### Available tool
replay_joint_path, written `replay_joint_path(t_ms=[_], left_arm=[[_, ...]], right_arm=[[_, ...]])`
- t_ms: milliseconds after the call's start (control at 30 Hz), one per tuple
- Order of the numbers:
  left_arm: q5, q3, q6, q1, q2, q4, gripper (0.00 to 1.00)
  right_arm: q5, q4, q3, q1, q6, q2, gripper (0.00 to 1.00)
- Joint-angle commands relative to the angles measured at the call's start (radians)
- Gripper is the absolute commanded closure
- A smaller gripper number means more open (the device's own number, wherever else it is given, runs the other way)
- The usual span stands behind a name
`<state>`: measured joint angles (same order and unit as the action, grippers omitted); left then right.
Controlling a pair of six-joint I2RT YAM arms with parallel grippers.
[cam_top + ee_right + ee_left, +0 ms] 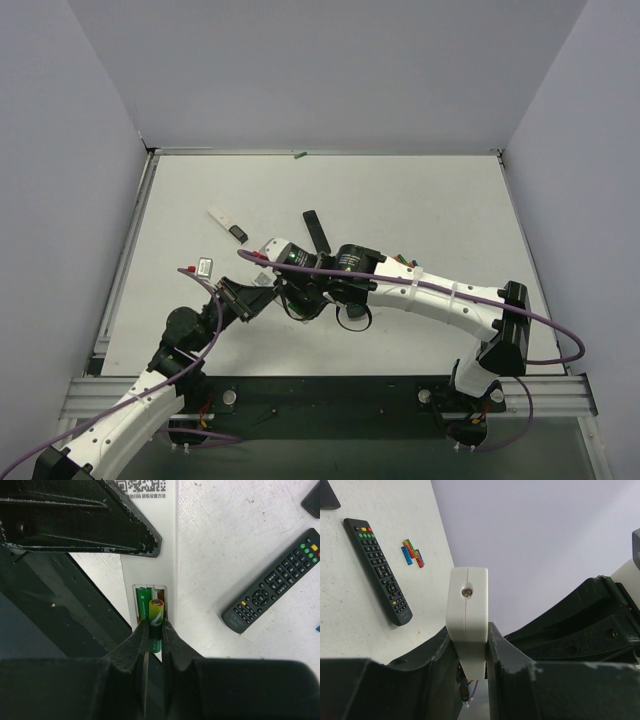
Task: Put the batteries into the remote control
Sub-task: Load the battery into the remote control.
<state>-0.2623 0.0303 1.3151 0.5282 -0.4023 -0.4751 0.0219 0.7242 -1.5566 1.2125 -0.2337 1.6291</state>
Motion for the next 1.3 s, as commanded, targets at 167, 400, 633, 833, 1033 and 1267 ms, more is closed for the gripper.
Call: replay_joint_path(t_ms=[167,400,633,833,1033,1267], left_arm=[[-0.015,-0.152,0.067,-0.002,0.010,-0.122,1.00],[-0.015,-0.152,0.099,-0.002,0.003,-0.122,1.00],[-0.025,-0.147,0.104,-0.002,-0.006,-0.115,1.00],[-0.025,-0.147,0.105,-0.002,-0.007,-0.108,1.00],[-0.028,-0.147,0.108,-0.002,-0.012,-0.102,1.00],[-0.034,-0.152,0.111,-0.002,-0.015,-0.092,1.00]], right_arm=[[0.038,0.067,-0.039,0.007,0.028,0.031,0.91],[0.061,0.098,-0.053,0.013,0.051,0.044,0.89],[0.104,0.107,-0.065,0.022,0.054,0.052,0.88],[0.127,0.109,-0.068,0.025,0.057,0.051,0.85],[0.128,0.109,-0.072,0.038,0.062,0.055,0.84],[0.138,0.107,-0.088,0.050,0.066,0.055,0.79]])
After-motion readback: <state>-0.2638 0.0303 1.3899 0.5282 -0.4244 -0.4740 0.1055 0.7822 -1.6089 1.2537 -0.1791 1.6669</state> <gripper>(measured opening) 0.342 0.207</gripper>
